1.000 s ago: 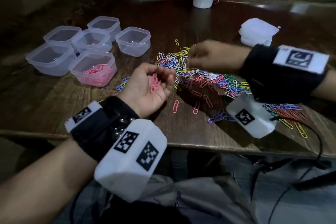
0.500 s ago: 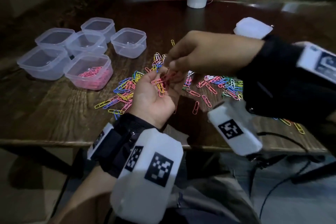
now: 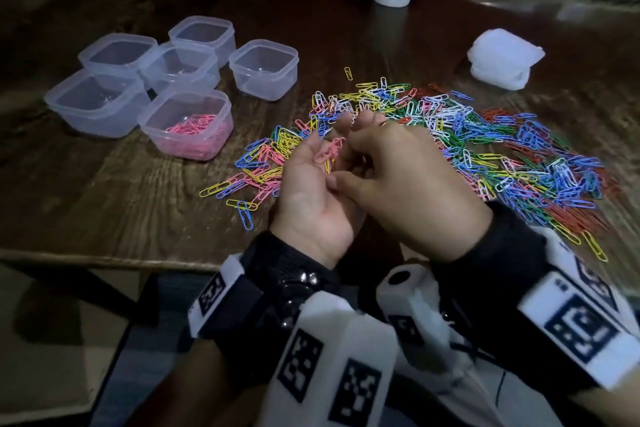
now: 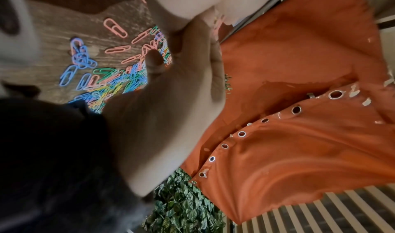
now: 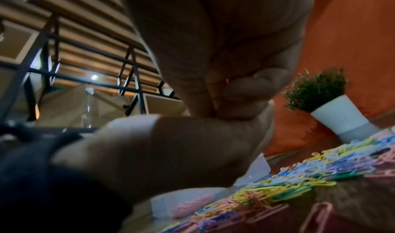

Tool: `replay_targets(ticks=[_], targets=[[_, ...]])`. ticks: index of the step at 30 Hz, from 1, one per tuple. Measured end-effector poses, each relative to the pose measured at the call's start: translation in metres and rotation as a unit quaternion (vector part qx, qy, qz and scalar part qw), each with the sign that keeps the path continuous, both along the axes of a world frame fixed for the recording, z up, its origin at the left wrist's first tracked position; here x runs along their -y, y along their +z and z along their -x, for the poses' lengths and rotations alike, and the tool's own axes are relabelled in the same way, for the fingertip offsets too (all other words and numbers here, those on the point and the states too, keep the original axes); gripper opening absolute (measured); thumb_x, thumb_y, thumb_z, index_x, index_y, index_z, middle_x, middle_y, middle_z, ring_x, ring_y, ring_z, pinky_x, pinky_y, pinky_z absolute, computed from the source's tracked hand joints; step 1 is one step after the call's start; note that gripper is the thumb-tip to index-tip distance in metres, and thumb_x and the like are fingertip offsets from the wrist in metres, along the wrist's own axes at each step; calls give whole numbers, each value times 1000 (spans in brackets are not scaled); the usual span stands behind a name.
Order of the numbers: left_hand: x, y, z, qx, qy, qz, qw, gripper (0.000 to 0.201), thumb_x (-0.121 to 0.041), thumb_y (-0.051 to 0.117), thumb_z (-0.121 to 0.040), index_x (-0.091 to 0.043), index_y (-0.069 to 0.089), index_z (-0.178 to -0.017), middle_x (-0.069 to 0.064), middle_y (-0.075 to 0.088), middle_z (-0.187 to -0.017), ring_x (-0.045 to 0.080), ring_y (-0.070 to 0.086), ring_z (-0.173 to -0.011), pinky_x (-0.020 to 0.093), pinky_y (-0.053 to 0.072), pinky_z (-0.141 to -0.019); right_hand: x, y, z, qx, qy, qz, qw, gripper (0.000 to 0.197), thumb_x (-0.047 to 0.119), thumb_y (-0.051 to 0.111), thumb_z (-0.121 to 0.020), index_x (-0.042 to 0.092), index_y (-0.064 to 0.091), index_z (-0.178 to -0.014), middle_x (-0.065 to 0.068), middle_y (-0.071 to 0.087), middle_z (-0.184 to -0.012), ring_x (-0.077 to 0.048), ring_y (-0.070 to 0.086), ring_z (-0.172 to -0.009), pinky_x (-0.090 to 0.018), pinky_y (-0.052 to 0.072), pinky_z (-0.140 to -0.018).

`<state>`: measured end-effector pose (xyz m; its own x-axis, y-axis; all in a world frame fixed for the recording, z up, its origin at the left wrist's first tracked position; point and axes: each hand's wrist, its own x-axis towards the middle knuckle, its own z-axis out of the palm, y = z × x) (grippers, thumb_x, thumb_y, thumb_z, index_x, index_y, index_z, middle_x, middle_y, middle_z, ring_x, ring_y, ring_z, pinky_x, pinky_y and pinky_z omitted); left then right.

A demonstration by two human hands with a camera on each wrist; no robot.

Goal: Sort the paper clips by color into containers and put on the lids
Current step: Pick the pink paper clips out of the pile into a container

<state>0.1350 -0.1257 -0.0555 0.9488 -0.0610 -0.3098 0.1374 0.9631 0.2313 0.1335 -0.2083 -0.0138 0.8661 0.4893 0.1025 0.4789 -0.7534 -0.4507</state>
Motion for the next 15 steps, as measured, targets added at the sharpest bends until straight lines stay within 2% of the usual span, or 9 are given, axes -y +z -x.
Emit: replay_targets(ticks=[2,4,7,9,12,14,15], targets=[[3,-1,1,-11,8,-4,1000,39,-30,31,-97,-11,56,-74,10,65,-79,20,65,-71,28,55,-66,-1,-2,0,-3,-9,-1,1000,10,21,60,-84,13,65,-83,-5,54,-81,-23,54,-89,-31,37,-71],[4,-2,0,-17,21,-6,1000,39,-29,32,-98,-11,55,-72,10,66,-77,21,64,-76,29,53,-75,0,-3,0,-10,-13,-8,1000,12,20,57,-84,12,64,-80,-7,57,-79,-25,55,-86,-32,39,-71],[6,-1,1,-22,29,8,999,38,-29,34,-98,-11,55,-72,10,66,-78,22,64,-80,31,50,-83,-1,-3,1,-14,-23,-18,999,15,27,60,-83,15,60,-76,-6,58,-82,-23,55,-86,-31,42,-72],[7,0,2,-20,35,12,999,39,-31,33,-99,-11,54,-72,10,64,-81,22,62,-84,33,47,-87,-3,-3,1,-6,-24,-20,999,12,27,60,-85,17,61,-80,-6,59,-88,-23,56,-91,-30,42,-73],[9,2,3,-20,39,2,999,37,-38,39,-97,-14,54,-72,8,64,-86,20,63,-87,33,48,-87,-3,-6,0,3,-27,-14,1000,11,23,55,-88,15,63,-90,-6,57,-91,-24,55,-94,-29,37,-69],[10,2,2,-20,40,-5,999,34,-41,47,-93,-17,50,-69,7,65,-86,18,65,-86,32,52,-83,-2,-8,0,0,-35,-21,999,8,25,55,-87,19,59,-85,-2,52,-85,-22,53,-88,-27,30,-64],[11,3,2,-20,40,-9,999,33,-41,49,-92,-18,48,-68,6,66,-83,16,67,-80,32,53,-79,-1,-9,0,-5,-39,-36,999,8,26,57,-85,21,55,-79,0,52,-81,-21,51,-83,-27,29,-62]])
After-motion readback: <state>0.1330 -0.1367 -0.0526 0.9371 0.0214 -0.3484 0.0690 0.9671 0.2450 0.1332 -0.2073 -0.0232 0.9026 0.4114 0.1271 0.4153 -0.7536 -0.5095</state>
